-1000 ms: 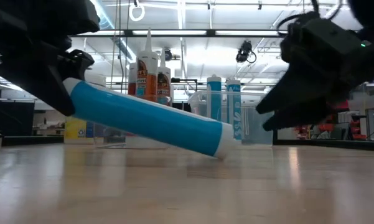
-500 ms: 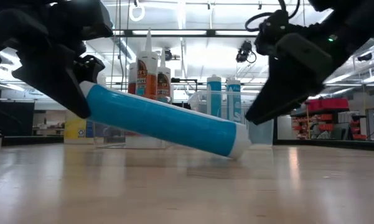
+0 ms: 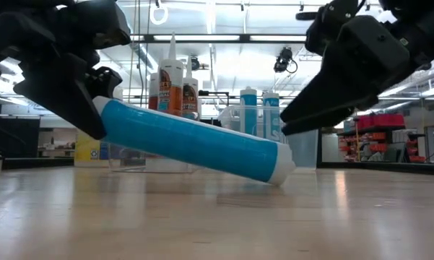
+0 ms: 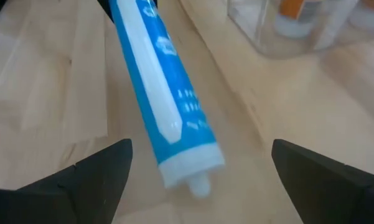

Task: Pick & place silicon tubes, Sealant and Lysol wipes
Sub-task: Put the blue sealant into the white bin

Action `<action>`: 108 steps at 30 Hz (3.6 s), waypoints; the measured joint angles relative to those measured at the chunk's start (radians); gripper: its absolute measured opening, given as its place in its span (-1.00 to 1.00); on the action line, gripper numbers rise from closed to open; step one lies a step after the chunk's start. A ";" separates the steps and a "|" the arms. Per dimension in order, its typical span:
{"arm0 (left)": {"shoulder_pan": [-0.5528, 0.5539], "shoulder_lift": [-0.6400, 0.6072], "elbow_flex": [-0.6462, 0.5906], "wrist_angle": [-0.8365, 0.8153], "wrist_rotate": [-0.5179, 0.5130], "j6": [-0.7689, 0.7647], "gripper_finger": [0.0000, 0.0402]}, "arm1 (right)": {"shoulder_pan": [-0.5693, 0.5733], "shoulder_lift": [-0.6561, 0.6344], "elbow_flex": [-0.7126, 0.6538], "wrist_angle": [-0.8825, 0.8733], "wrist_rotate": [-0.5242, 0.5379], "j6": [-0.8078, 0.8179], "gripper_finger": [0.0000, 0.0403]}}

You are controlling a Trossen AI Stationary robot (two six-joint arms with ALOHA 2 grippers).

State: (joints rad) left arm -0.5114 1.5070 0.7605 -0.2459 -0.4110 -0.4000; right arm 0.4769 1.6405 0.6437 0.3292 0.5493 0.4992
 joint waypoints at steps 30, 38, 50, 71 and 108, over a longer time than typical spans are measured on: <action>0.000 0.000 0.000 0.033 -0.003 -0.006 0.08 | 0.056 0.157 -0.088 0.245 0.009 0.173 0.75; 0.000 -0.001 -0.001 0.045 -0.005 -0.005 0.08 | 0.057 0.366 -0.014 0.436 0.140 0.157 0.80; 0.004 -0.001 -0.001 0.048 0.007 0.019 0.08 | 0.039 0.455 0.077 0.480 0.122 0.063 0.58; 0.005 -0.002 -0.001 0.032 0.000 0.011 0.22 | 0.021 0.269 0.079 0.282 -0.042 -0.002 0.08; 0.037 -0.002 0.000 0.081 -0.031 0.050 0.26 | -0.053 -0.042 0.084 0.074 -0.144 -0.189 0.02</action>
State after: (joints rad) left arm -0.4747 1.5051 0.7601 -0.1650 -0.4419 -0.3504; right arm 0.4242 1.5986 0.7280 0.4033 0.4050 0.3102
